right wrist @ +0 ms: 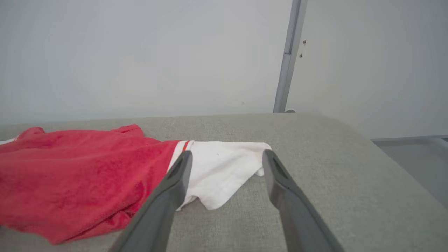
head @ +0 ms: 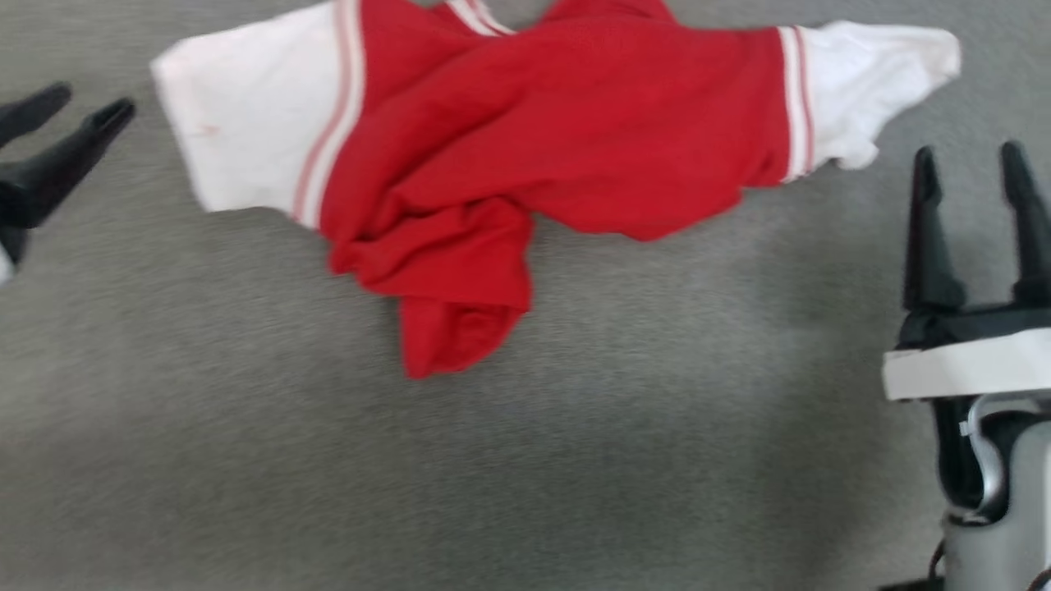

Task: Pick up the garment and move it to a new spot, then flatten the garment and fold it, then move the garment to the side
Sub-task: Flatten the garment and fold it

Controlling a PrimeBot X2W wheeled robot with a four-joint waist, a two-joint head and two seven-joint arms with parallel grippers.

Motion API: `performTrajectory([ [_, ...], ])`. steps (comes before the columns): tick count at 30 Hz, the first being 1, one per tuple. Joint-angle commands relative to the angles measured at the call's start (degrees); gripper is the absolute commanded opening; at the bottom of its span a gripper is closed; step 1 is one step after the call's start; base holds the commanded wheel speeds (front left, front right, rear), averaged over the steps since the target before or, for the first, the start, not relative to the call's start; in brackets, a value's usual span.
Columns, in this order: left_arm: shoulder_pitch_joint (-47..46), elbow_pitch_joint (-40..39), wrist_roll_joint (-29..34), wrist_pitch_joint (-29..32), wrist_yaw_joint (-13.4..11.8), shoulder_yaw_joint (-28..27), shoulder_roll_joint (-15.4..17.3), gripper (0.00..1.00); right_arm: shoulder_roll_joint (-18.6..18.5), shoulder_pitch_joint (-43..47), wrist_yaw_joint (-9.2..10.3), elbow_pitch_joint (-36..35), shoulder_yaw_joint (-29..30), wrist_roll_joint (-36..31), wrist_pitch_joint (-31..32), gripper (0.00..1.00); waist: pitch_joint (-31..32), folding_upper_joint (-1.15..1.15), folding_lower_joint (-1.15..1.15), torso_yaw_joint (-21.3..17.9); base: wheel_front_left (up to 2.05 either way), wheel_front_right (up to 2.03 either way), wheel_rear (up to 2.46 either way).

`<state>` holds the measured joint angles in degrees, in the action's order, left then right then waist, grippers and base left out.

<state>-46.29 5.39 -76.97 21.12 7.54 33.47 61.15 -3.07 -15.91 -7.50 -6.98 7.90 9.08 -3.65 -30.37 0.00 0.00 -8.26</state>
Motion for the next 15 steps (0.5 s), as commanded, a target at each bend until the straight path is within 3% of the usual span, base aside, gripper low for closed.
performTrajectory([
  [1, -0.6, 0.8, -1.9, 2.4, -0.1, 0.5, 0.2, 1.0, 0.2, 0.5, 0.02, 0.4, -0.3, 0.7, -0.7, 1.0, -2.4, 0.0, 0.0, -3.2, 0.0, 0.0, 0.0],
  [4, -3.5, 3.9, -9.2, 14.2, -0.1, 1.5, 2.5, 1.0, 0.2, 1.0, 0.02, 2.4, -1.1, 2.3, -3.0, 1.0, -3.0, 0.0, 0.0, -5.2, 0.0, 0.0, 0.0],
  [7, -5.2, 6.8, -12.2, 22.1, -0.1, 2.6, 3.6, 1.0, 0.2, 1.3, 0.02, 4.1, -1.5, 3.7, -4.9, 1.0, -3.4, 0.0, 0.0, -6.8, 0.0, 0.0, 0.0],
  [15, -6.2, 13.3, -14.2, 26.2, -1.0, 3.4, 1.2, 1.0, 0.2, 1.2, 0.02, 7.1, -2.7, 5.2, -7.6, 1.0, -4.2, 0.0, 0.0, -8.8, 0.0, 0.0, 0.0],
])
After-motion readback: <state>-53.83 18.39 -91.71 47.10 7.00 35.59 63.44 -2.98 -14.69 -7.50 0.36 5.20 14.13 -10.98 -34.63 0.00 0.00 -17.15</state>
